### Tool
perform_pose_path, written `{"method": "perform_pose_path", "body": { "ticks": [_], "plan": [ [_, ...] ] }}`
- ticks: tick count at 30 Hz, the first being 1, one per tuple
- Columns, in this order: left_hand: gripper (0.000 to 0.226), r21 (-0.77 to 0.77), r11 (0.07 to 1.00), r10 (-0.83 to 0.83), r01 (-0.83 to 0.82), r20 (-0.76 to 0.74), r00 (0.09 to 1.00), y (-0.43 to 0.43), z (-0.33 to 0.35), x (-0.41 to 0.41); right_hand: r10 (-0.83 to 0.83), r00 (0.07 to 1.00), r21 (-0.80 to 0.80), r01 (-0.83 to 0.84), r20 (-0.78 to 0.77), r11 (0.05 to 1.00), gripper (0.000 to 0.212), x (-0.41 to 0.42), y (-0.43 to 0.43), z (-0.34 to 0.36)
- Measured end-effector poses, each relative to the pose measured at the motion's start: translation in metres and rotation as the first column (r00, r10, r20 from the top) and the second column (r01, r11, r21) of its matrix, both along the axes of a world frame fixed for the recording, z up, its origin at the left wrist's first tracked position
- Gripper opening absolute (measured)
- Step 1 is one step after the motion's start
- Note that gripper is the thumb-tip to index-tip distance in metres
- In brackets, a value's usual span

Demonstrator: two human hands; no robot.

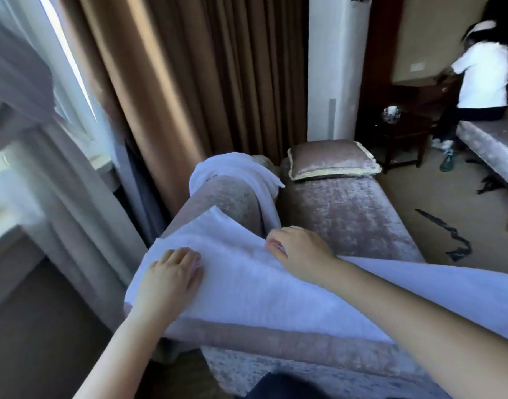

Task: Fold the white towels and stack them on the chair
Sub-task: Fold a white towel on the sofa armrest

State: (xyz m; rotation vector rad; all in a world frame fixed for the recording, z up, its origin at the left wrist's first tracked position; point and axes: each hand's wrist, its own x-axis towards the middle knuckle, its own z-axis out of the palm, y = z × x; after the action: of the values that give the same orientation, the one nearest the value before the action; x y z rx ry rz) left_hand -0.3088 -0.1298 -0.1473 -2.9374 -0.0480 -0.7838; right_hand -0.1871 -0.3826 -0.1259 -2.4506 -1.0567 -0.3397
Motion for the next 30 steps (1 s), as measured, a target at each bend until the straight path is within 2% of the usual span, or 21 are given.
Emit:
{"method": "perform_pose_path", "body": {
  "ticks": [3, 6, 9, 11, 12, 13, 15, 17, 18, 19, 20, 21, 23, 24, 26, 30],
  "plan": [
    [0.039, -0.076, 0.997, 0.005, 0.001, 0.079, 0.997, 0.004, -0.014, -0.005, -0.01, 0.992, -0.067, 0.002, -0.126, 0.998, 0.026, 0.017, 0.046, 0.001],
    [0.037, -0.153, 0.987, -0.038, 0.051, 0.092, 0.995, 0.006, -0.019, -0.004, -0.004, 0.974, -0.082, -0.015, -0.228, 0.997, 0.033, 0.033, 0.079, 0.004],
    [0.037, -0.28, 0.956, -0.08, 0.09, 0.046, 0.996, 0.015, -0.009, -0.006, 0.046, 0.962, -0.007, -0.049, -0.269, 0.999, 0.034, 0.036, 0.097, 0.012],
    [0.028, -0.458, 0.888, -0.034, 0.038, 0.016, 0.999, 0.022, 0.006, -0.012, 0.093, 0.965, 0.07, -0.079, -0.247, 0.994, 0.03, 0.027, 0.103, 0.021],
    [0.023, -0.584, 0.812, -0.005, 0.017, 0.022, 1.0, 0.025, 0.015, -0.014, 0.126, 0.967, 0.113, -0.103, -0.223, 0.988, 0.028, 0.019, 0.104, 0.027],
    [0.022, -0.727, 0.686, 0.02, 0.007, 0.028, 0.999, 0.028, 0.025, -0.014, 0.167, 0.967, 0.156, -0.138, -0.191, 0.978, 0.027, 0.009, 0.106, 0.033],
    [0.035, -0.937, 0.349, 0.055, 0.01, 0.031, 0.998, 0.035, 0.048, -0.012, 0.272, 0.957, 0.214, -0.246, -0.101, 0.945, 0.027, -0.016, 0.11, 0.044],
    [0.056, -0.997, 0.053, 0.05, -0.048, -0.046, 0.998, 0.04, 0.068, -0.009, 0.366, 0.93, 0.203, -0.356, -0.014, 0.912, 0.03, -0.039, 0.114, 0.044],
    [0.062, -0.995, -0.042, 0.037, -0.09, -0.091, 0.995, 0.041, 0.075, -0.008, 0.407, 0.913, 0.171, -0.405, 0.025, 0.898, 0.032, -0.051, 0.115, 0.041],
    [0.063, -0.988, -0.079, 0.04, -0.132, -0.135, 0.99, 0.043, 0.079, -0.007, 0.443, 0.893, 0.127, -0.449, 0.076, 0.884, 0.035, -0.061, 0.115, 0.037],
    [0.058, -0.986, -0.064, 0.056, -0.156, -0.16, 0.986, 0.045, 0.08, -0.005, 0.479, 0.869, 0.075, -0.49, 0.128, 0.869, 0.038, -0.069, 0.114, 0.031],
    [0.051, -0.982, 0.027, 0.076, -0.189, -0.187, 0.979, 0.048, 0.08, -0.003, 0.516, 0.843, 0.021, -0.525, 0.154, 0.851, 0.041, -0.076, 0.112, 0.024],
    [0.037, -0.888, 0.364, 0.153, -0.283, -0.242, 0.958, 0.057, 0.073, -0.004, 0.57, 0.815, -0.07, -0.566, 0.1, 0.821, 0.047, -0.085, 0.107, 0.012],
    [0.03, -0.826, 0.469, 0.194, -0.314, -0.25, 0.949, 0.061, 0.07, -0.005, 0.572, 0.819, -0.077, -0.568, 0.046, 0.82, 0.046, -0.086, 0.102, 0.01],
    [0.018, -0.781, 0.505, 0.237, -0.367, -0.283, 0.929, 0.067, 0.065, -0.013, 0.54, 0.84, -0.043, -0.542, -0.047, 0.839, 0.042, -0.083, 0.09, 0.01],
    [0.015, -0.652, 0.574, 0.281, -0.496, -0.412, 0.867, 0.064, 0.053, -0.026, 0.382, 0.923, 0.052, -0.38, -0.036, 0.923, 0.03, -0.061, 0.066, 0.013]
  ]
}}
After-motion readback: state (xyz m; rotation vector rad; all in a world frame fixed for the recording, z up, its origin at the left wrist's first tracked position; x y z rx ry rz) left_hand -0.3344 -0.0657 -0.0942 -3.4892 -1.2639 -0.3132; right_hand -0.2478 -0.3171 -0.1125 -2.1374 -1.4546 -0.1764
